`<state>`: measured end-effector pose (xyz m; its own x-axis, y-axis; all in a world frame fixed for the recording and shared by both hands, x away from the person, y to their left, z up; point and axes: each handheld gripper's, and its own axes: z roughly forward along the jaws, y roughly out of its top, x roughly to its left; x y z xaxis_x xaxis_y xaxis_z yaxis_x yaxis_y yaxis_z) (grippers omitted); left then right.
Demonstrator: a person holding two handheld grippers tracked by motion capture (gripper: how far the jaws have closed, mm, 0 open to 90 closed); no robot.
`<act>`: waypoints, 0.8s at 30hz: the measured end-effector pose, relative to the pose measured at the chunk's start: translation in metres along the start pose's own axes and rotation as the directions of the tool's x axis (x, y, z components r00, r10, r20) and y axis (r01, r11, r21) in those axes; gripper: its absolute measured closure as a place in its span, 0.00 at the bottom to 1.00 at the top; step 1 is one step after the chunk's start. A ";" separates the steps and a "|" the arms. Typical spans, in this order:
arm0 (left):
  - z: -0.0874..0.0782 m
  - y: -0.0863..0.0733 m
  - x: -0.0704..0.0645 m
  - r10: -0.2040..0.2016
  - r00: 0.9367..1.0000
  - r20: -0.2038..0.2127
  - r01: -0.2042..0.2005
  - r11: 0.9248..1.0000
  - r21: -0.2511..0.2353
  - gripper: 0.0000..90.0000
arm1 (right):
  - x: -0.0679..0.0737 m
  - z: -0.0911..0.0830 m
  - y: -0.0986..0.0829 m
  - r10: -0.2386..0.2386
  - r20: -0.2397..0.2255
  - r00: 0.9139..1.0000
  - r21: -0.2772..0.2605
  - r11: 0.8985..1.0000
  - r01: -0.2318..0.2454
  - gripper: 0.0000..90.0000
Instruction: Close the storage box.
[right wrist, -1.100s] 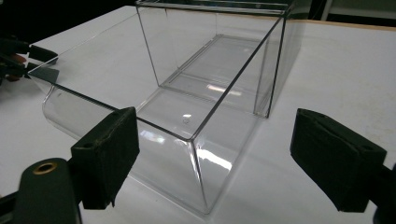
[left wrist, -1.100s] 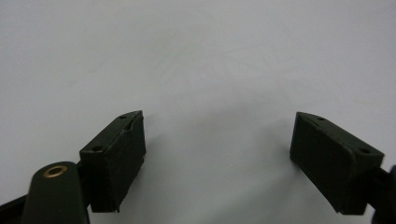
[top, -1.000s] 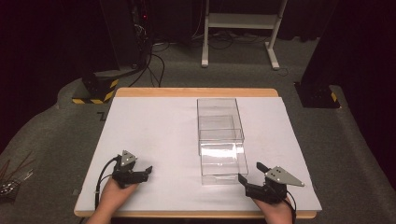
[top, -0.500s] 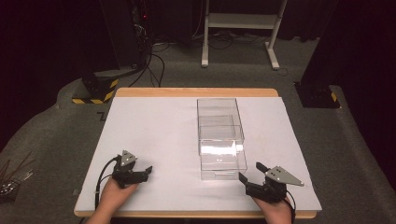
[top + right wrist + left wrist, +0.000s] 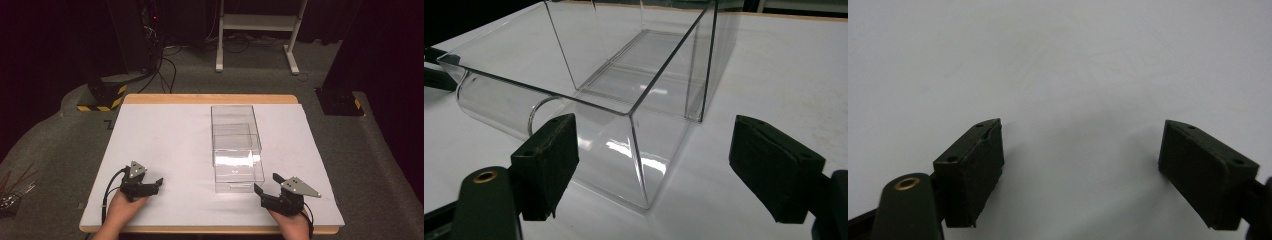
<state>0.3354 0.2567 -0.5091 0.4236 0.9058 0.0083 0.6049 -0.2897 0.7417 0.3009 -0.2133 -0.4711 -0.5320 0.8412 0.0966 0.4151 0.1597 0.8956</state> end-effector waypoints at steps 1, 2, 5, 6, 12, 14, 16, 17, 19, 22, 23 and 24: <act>0.000 0.000 0.000 0.000 1.000 0.000 0.000 1.000 0.000 0.21 | 0.000 0.000 0.000 -0.002 -0.001 1.000 0.000 1.000 0.002 0.22; 0.000 0.000 0.000 0.000 1.000 0.000 0.000 1.000 0.000 0.21 | 0.000 0.001 0.000 -0.002 -0.001 1.000 0.000 1.000 0.002 0.22; 0.000 0.000 0.000 -0.001 1.000 0.000 0.001 1.000 0.000 0.21 | 0.001 0.001 0.000 -0.005 0.008 1.000 -0.012 1.000 0.005 0.21; 0.000 0.000 0.000 -0.001 1.000 0.000 0.001 1.000 0.000 0.21 | 0.001 0.001 0.000 -0.005 0.008 1.000 -0.012 1.000 0.005 0.21; 0.000 0.000 0.000 -0.001 1.000 0.000 0.001 1.000 0.000 0.21 | 0.001 0.005 0.002 0.015 0.019 1.000 -0.025 1.000 -0.015 0.20; 0.000 0.000 0.000 -0.001 1.000 0.000 0.001 1.000 0.000 0.21 | 0.001 0.005 0.002 0.014 0.019 1.000 -0.022 1.000 -0.013 0.20; 0.000 0.000 0.000 -0.001 1.000 0.000 0.001 1.000 -0.001 0.21 | 0.001 0.007 0.003 0.016 0.016 1.000 -0.020 1.000 -0.016 0.20; 0.000 0.000 0.000 -0.001 1.000 0.000 0.001 1.000 0.000 0.21 | 0.002 0.007 0.003 0.018 0.015 1.000 -0.019 1.000 -0.018 0.20; 0.000 0.000 0.000 -0.001 1.000 0.000 0.001 1.000 0.000 0.21 | 0.002 0.009 0.004 0.017 0.017 1.000 -0.017 1.000 -0.017 0.20; 0.000 0.000 0.000 -0.001 1.000 0.000 0.001 1.000 0.000 0.21 | 0.002 0.011 0.005 0.017 0.015 1.000 -0.013 1.000 -0.017 0.20; 0.000 0.000 0.000 0.000 1.000 0.000 0.000 1.000 -0.001 0.21 | 0.002 0.012 0.005 0.018 0.017 1.000 -0.009 1.000 -0.017 0.20; 0.000 0.000 0.000 -0.001 1.000 0.000 0.001 1.000 0.000 0.21 | 0.003 0.013 0.006 0.019 0.017 1.000 -0.007 1.000 -0.019 0.20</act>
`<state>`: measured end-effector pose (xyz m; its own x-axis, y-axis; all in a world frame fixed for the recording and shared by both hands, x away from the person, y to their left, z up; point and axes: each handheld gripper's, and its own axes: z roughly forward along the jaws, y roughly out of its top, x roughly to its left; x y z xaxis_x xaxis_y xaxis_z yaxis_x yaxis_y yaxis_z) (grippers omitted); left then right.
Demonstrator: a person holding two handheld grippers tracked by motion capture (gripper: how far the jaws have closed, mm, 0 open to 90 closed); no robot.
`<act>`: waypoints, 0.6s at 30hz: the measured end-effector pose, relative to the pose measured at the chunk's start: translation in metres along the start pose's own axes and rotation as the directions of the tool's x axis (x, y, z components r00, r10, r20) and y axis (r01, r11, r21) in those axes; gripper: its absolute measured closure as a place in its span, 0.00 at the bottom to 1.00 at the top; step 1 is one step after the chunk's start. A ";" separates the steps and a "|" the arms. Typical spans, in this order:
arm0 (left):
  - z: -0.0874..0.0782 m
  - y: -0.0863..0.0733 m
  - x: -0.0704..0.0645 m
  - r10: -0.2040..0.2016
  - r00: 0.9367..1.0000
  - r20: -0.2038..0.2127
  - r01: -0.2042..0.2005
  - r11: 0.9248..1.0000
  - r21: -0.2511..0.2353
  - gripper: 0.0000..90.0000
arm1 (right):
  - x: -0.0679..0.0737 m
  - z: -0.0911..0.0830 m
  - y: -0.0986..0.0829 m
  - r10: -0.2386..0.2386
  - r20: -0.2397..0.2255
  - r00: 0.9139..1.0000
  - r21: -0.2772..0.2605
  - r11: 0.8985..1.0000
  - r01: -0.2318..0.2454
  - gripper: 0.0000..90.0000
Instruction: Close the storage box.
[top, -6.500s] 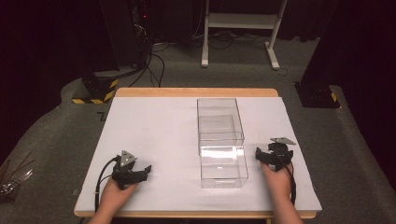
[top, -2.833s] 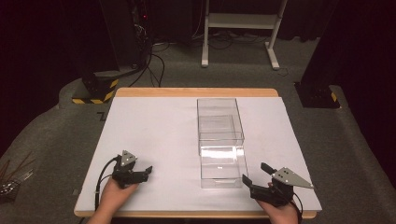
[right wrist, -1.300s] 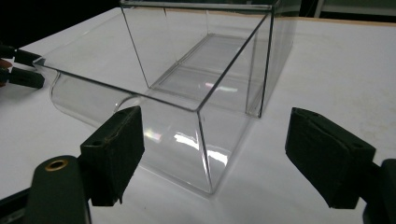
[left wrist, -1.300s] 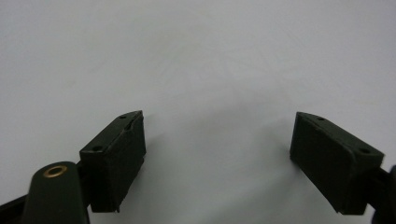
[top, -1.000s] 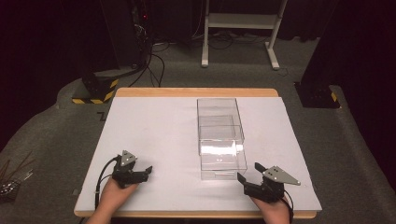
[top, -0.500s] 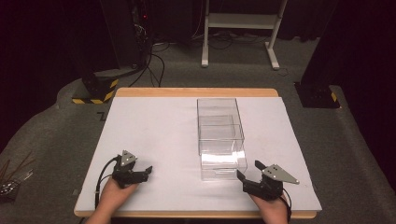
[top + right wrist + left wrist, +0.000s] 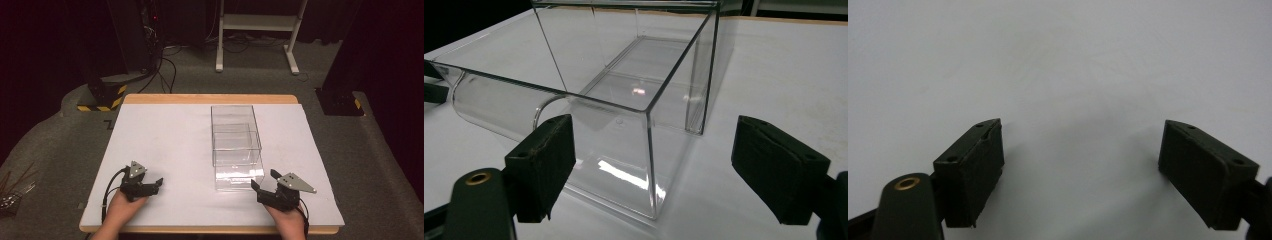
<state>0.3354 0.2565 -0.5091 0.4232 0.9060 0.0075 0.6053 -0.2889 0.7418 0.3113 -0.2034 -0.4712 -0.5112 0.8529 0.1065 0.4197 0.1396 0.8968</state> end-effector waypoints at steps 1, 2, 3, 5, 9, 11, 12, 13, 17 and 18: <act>0.000 0.000 0.000 0.000 1.000 0.000 0.000 1.000 0.000 0.21 | 0.000 0.000 0.000 0.000 0.000 1.000 0.000 1.000 0.000 0.20; 0.000 0.000 0.000 0.000 1.000 0.000 0.000 1.000 0.000 0.21 | 0.000 0.001 0.001 -0.003 -0.003 1.000 -0.001 1.000 0.003 0.20; 0.000 0.000 0.000 -0.001 1.000 0.000 0.001 1.000 0.000 0.21 | 0.001 0.002 0.002 -0.005 0.000 1.000 0.001 1.000 0.005 0.20; 0.000 0.000 0.000 0.000 1.000 0.000 0.000 1.000 0.000 0.21 | 0.001 0.003 0.003 -0.010 0.006 1.000 -0.001 1.000 0.010 0.20; 0.000 0.000 0.000 0.000 1.000 0.000 0.000 1.000 0.000 0.21 | 0.000 0.007 0.004 -0.008 0.010 1.000 -0.007 1.000 0.008 0.20; 0.000 0.000 0.000 0.000 1.000 0.000 0.000 1.000 0.000 0.21 | -0.001 0.009 0.004 -0.005 0.014 1.000 -0.010 1.000 0.005 0.20; 0.000 0.000 0.000 0.000 1.000 0.000 0.000 1.000 0.000 0.21 | -0.001 0.010 0.005 -0.002 0.016 1.000 -0.011 1.000 0.002 0.20; 0.000 0.000 0.000 0.000 1.000 0.000 0.000 1.000 0.000 0.21 | -0.001 0.010 0.005 -0.002 0.016 1.000 -0.011 1.000 0.002 0.20; 0.000 0.000 0.000 0.000 1.000 0.000 0.000 1.000 0.000 0.21 | -0.004 0.015 0.007 0.014 0.021 1.000 -0.013 1.000 -0.014 0.20; 0.000 0.000 0.000 0.000 1.000 0.000 0.000 1.000 0.000 0.21 | -0.004 0.015 0.007 0.014 0.021 1.000 -0.013 1.000 -0.014 0.20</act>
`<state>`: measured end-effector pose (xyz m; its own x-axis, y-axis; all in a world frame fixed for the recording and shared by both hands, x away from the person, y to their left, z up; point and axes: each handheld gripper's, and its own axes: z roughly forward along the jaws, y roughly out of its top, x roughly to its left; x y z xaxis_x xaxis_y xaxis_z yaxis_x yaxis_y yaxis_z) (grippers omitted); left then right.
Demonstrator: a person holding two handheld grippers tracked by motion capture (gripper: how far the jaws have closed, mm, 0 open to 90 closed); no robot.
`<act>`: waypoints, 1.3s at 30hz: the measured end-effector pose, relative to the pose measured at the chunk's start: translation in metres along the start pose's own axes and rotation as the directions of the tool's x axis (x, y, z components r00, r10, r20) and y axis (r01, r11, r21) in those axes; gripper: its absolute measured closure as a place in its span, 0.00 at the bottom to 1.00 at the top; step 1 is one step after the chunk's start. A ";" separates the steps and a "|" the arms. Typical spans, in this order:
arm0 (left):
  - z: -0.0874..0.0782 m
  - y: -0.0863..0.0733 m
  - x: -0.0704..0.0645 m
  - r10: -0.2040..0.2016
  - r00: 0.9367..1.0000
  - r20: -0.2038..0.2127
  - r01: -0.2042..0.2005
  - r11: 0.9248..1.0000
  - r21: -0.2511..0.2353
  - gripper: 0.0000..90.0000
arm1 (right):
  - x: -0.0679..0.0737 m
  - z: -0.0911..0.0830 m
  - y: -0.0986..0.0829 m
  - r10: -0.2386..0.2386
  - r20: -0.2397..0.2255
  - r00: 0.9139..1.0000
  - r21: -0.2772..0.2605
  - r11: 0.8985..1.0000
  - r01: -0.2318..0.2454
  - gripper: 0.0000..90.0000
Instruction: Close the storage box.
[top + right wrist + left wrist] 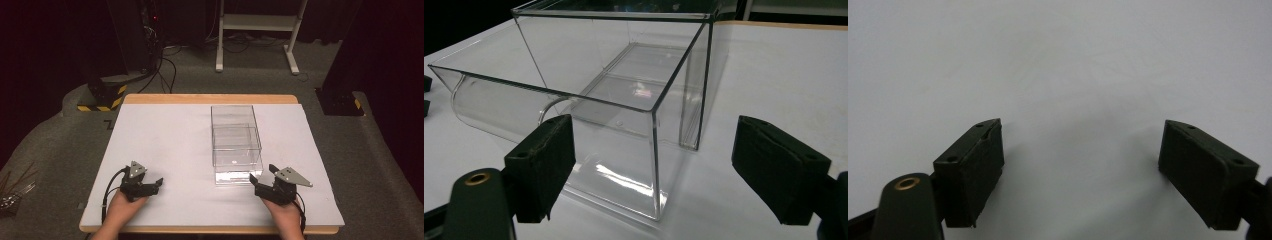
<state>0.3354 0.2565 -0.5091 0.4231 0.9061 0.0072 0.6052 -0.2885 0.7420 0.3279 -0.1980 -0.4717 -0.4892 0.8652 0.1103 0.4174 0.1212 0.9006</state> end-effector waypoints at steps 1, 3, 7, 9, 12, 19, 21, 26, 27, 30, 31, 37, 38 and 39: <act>0.000 0.000 0.000 0.000 1.000 0.000 0.000 1.000 0.000 0.21 | -0.001 0.002 0.001 -0.001 0.003 1.000 0.000 1.000 0.001 0.19; 0.000 0.000 0.000 0.000 1.000 0.000 0.000 1.000 0.000 0.21 | -0.002 0.003 0.002 -0.001 0.001 1.000 -0.002 1.000 0.001 0.19; 0.000 0.000 0.000 0.000 1.000 0.000 0.000 1.000 0.000 0.21 | -0.004 0.007 0.003 0.001 0.001 1.000 -0.002 1.000 -0.001 0.19; 0.000 0.000 0.000 0.000 1.000 0.000 0.000 1.000 0.000 0.21 | -0.004 0.007 0.004 0.001 0.002 1.000 -0.001 1.000 -0.001 0.19; 0.000 0.000 0.000 0.000 1.000 0.000 0.000 1.000 0.000 0.21 | -0.005 0.010 0.005 0.003 0.003 1.000 -0.004 1.000 -0.003 0.19; 0.000 0.000 0.000 0.001 1.000 0.000 -0.001 1.000 0.000 0.21 | -0.007 0.015 0.008 -0.001 0.008 1.000 -0.001 1.000 0.001 0.19; 0.000 0.000 0.000 0.000 1.000 0.001 0.000 1.000 0.001 0.21 | -0.008 0.017 0.009 -0.001 0.009 1.000 -0.002 1.000 0.001 0.20; 0.000 0.000 0.000 0.001 1.000 0.000 -0.001 1.000 0.000 0.21 | -0.011 0.023 0.012 -0.002 0.018 1.000 -0.003 1.000 0.002 0.20; 0.000 0.000 0.000 0.001 1.000 0.000 -0.001 1.000 0.000 0.21 | -0.012 0.024 0.013 -0.003 0.019 1.000 -0.002 1.000 0.003 0.20; 0.000 0.000 0.000 0.000 1.000 0.000 0.000 1.000 0.000 0.21 | -0.013 0.026 0.013 0.000 0.019 1.000 -0.003 1.000 0.000 0.20; 0.000 0.000 0.000 0.000 1.000 0.000 0.000 1.000 0.000 0.21 | -0.013 0.027 0.014 -0.001 0.022 1.000 -0.004 1.000 0.001 0.20; 0.000 0.000 0.000 0.000 1.000 0.002 0.000 1.000 0.000 0.21 | -0.015 0.032 0.015 0.005 0.022 1.000 -0.010 1.000 -0.004 0.20; 0.000 0.000 0.000 0.000 1.000 0.001 0.000 1.000 0.000 0.21 | -0.016 0.033 0.016 0.005 0.022 1.000 -0.012 1.000 -0.005 0.20; 0.000 0.000 0.000 0.000 1.000 0.001 0.000 1.000 0.000 0.21 | -0.016 0.033 0.016 0.005 0.022 1.000 -0.012 1.000 -0.005 0.20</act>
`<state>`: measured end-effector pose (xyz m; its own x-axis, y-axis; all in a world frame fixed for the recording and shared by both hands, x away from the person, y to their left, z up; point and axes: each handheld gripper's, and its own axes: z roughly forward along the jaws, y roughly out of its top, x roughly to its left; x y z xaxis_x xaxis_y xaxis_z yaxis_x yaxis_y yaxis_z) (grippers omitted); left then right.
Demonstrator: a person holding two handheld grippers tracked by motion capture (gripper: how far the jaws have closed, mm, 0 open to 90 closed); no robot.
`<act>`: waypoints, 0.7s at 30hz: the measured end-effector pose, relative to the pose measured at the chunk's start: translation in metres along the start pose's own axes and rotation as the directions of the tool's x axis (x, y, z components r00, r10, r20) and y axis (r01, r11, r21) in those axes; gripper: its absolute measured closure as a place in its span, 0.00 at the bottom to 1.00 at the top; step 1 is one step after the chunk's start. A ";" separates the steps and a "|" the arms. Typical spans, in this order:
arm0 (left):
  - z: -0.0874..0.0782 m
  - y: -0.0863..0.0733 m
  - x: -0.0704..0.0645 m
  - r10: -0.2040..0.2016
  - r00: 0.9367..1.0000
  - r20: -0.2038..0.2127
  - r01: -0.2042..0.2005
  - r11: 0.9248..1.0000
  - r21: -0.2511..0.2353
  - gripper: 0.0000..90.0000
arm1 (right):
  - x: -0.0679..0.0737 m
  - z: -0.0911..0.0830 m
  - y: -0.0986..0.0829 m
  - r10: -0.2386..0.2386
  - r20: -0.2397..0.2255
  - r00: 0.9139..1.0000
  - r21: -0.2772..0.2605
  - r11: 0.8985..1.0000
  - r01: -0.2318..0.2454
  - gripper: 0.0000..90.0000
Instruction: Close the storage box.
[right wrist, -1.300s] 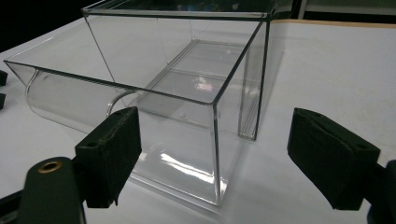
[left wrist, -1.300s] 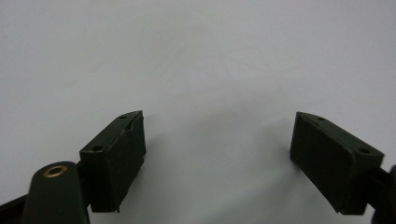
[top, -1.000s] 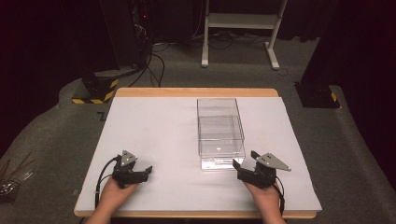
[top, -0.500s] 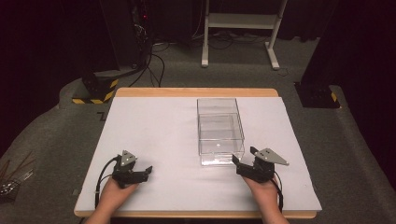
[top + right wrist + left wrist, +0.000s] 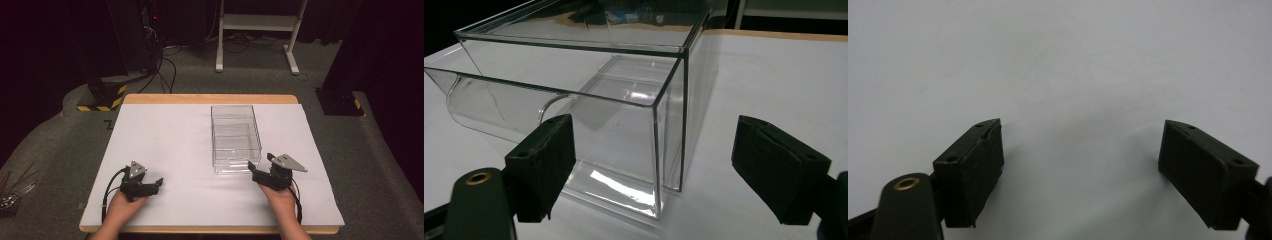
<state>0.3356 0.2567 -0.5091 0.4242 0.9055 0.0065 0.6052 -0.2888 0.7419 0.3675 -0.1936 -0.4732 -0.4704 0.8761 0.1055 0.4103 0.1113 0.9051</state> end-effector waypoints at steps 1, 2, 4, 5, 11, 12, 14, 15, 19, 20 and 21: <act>0.000 0.000 0.000 0.000 1.000 0.000 0.000 1.000 0.000 0.21 | -0.001 0.002 0.000 0.003 0.002 1.000 0.003 1.000 -0.003 0.20; 0.000 0.000 0.000 0.000 1.000 0.000 0.000 1.000 0.000 0.21 | -0.001 0.002 0.000 0.003 0.002 1.000 0.003 1.000 -0.003 0.20; 0.000 0.000 0.000 0.000 1.000 -0.001 0.000 1.000 0.000 0.21 | 0.000 0.004 0.002 0.003 0.008 1.000 0.009 1.000 -0.003 0.20; 0.000 0.000 0.000 0.000 1.000 -0.001 0.000 1.000 0.000 0.21 | 0.000 0.004 0.002 0.003 0.008 1.000 0.009 1.000 -0.003 0.20; 0.000 0.000 0.000 0.000 1.000 0.002 0.000 1.000 0.001 0.21 | -0.002 0.009 0.005 0.004 0.012 1.000 0.010 1.000 -0.004 0.20; 0.000 0.000 0.000 0.000 1.000 0.002 0.000 1.000 0.001 0.21 | -0.002 0.010 0.005 0.006 0.012 1.000 0.010 1.000 -0.007 0.20; 0.000 0.000 0.000 0.000 1.000 0.002 0.000 1.000 0.001 0.21 | -0.002 0.011 0.006 0.003 0.013 1.000 0.010 1.000 -0.003 0.20; 0.000 0.000 0.000 0.000 1.000 0.002 0.000 1.000 0.001 0.21 | -0.002 0.011 0.006 0.003 0.013 1.000 0.010 1.000 -0.003 0.20; 0.000 0.000 0.000 0.000 1.000 0.001 0.000 1.000 0.000 0.21 | -0.002 0.014 0.008 0.005 0.013 1.000 0.017 1.000 -0.005 0.20; 0.000 0.000 0.000 0.000 1.000 0.002 0.000 1.000 0.001 0.21 | -0.003 0.016 0.009 0.003 0.014 1.000 0.018 1.000 -0.003 0.21; 0.000 0.000 0.000 0.000 1.000 0.002 0.000 1.000 0.001 0.21 | -0.003 0.016 0.009 0.003 0.014 1.000 0.018 1.000 -0.003 0.21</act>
<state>0.3356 0.2568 -0.5090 0.4255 0.9049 0.0055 0.6057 -0.2893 0.7412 0.3849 -0.1873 -0.4719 -0.4583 0.8829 0.1021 0.4253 0.1170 0.8975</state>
